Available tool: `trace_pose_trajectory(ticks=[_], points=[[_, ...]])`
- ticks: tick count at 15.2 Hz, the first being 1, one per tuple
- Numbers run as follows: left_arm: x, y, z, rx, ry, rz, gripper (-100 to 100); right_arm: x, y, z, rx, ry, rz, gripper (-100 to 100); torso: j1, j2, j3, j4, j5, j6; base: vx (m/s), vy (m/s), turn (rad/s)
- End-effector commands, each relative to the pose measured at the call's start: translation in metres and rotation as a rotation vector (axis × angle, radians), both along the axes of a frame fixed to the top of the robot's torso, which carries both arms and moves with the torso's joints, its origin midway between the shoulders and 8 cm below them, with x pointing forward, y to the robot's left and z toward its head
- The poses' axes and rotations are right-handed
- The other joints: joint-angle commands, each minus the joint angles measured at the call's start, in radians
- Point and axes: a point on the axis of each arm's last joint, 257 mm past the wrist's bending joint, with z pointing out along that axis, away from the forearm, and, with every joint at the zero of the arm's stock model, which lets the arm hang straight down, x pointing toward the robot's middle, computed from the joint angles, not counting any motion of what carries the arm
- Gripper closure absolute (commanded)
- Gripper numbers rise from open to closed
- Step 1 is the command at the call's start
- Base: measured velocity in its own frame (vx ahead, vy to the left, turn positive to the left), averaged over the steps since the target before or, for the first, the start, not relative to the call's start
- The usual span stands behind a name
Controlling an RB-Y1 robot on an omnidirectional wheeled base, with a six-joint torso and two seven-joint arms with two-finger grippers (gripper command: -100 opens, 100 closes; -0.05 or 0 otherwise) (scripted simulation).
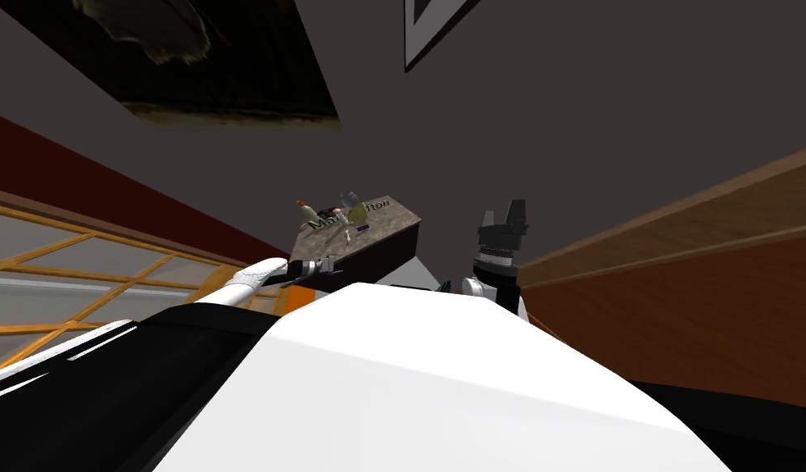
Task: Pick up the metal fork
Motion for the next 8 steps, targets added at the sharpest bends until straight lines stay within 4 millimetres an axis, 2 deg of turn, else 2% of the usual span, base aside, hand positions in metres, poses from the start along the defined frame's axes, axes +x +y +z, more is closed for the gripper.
trace_pose_trajectory(ticks=[1, 8], points=[[-0.006, 0.004, 0.002, 0.038, 0.024, -0.040, -100, 0.000, 0.000, 0.000, 0.000, 0.000, 0.000, 0, 0.000, 0.000, 0.000, 0.000, 0.000, 0.000, 0.020, 0.024, -0.119], [-0.019, 0.020, 0.016, 0.157, 0.105, -0.162, -100, 0.000, 0.000, 0.000, 0.000, 0.000, 0.000, 0, 0.002, -0.007, -0.004, -0.002, 0.000, 0.001, 0.072, 0.030, -0.158]])
